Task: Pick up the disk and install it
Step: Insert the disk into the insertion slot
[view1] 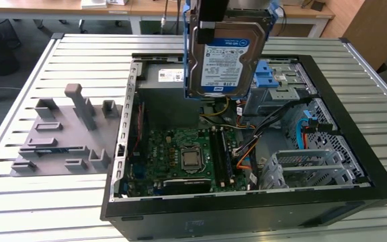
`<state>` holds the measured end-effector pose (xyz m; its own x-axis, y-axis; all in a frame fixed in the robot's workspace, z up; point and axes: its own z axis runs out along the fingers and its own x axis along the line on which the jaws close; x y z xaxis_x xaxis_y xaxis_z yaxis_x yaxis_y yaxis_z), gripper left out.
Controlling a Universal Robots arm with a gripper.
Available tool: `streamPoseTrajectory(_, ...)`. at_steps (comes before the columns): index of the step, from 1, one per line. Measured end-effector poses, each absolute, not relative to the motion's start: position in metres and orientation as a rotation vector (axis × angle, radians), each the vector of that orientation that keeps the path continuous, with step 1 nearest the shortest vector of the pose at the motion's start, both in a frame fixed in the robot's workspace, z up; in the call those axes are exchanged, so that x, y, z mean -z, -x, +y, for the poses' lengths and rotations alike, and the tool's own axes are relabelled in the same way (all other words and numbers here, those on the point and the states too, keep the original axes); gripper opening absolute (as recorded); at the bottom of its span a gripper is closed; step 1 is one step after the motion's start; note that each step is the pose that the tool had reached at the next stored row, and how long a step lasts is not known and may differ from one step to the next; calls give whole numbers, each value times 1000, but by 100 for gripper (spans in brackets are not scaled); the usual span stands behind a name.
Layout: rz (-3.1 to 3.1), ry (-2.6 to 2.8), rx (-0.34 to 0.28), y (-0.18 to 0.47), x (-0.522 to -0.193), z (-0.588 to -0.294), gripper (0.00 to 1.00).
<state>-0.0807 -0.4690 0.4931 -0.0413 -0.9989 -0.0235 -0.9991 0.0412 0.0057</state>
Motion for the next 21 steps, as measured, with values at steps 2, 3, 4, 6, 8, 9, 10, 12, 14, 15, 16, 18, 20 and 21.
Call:
streamPoseTrajectory(2, 2257, 2166, -32, 81, -493, -475, 36)
streamPoseTrajectory(3, 2257, 2166, -32, 81, -493, -478, 36)
streamPoseTrajectory(4, 2257, 2166, -32, 81, -493, -481, 36)
streamPoseTrajectory(6, 2257, 2166, -32, 81, -492, -486, 36)
streamPoseTrajectory(8, 2257, 2166, -32, 81, -492, -489, 36)
streamPoseTrajectory(9, 2257, 2166, -32, 80, -492, -489, 36)
streamPoseTrajectory(10, 2257, 2166, -32, 79, -492, -489, 36)
streamPoseTrajectory(12, 2257, 2166, -32, 74, -492, -489, 36)
streamPoseTrajectory(14, 2257, 2166, -32, 67, -491, -489, 36)
streamPoseTrajectory(15, 2257, 2166, -32, 64, -491, -489, 36)
streamPoseTrajectory(16, 2257, 2166, -32, 61, -491, -489, 36)
streamPoseTrajectory(18, 2257, 2166, -32, 57, -490, -489, 36)
streamPoseTrajectory(20, 2257, 2166, -32, 57, -489, -490, 36)
streamPoseTrajectory(21, 2257, 2166, -32, 57, -488, -491, 36)
